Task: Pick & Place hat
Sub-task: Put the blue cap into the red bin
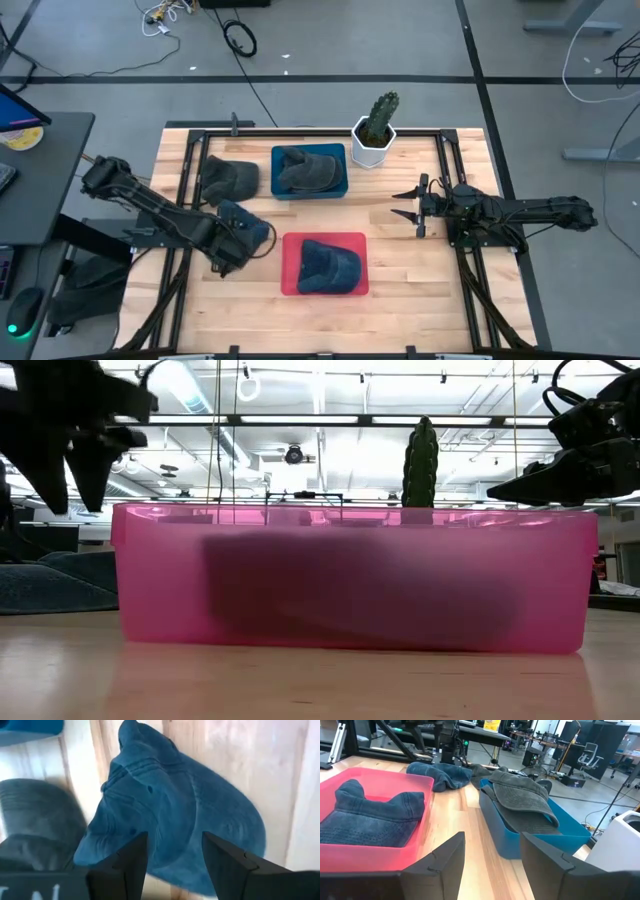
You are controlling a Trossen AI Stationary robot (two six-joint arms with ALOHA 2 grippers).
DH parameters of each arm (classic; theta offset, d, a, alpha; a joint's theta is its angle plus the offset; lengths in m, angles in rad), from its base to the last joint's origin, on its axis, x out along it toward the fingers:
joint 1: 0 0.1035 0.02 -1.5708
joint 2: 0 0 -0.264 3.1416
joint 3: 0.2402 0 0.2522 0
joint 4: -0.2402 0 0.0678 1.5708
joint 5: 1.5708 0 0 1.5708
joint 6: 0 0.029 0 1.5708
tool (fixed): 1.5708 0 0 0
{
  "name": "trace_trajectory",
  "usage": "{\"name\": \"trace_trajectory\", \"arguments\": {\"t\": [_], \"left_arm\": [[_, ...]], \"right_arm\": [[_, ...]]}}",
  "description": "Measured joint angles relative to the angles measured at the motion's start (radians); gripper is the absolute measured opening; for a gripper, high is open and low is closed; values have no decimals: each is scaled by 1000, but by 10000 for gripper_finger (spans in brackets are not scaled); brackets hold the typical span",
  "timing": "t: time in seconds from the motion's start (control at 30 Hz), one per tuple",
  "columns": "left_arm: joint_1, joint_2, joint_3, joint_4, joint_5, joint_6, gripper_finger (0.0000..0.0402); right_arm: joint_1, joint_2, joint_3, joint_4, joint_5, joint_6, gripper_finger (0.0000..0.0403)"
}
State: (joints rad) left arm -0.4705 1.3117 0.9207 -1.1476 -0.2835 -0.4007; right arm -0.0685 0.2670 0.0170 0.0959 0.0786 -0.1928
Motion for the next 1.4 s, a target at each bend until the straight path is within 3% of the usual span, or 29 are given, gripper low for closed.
{"name": "trace_trajectory", "arguments": {"t": [0.17,0.57,0.67,0.8,0.9,1.07,1.23,1.4], "left_arm": [[62,-18,-94,176,52,73,188],[178,-3,-196,203,118,131,179],[178,-3,-196,212,154,158,138],[178,-3,-196,236,233,209,31],[166,-3,-190,228,251,230,11],[136,-3,-120,148,252,256,5],[89,-3,38,8,185,265,4],[12,-3,208,-42,109,420,3]], "right_arm": [[0,0,0,0,0,0,193],[0,0,0,0,0,0,193],[0,0,0,0,0,0,193],[0,0,0,0,0,0,193],[0,0,0,0,0,0,193],[0,0,0,0,0,0,193],[0,0,0,0,0,0,193],[0,0,0,0,0,0,193]]}}
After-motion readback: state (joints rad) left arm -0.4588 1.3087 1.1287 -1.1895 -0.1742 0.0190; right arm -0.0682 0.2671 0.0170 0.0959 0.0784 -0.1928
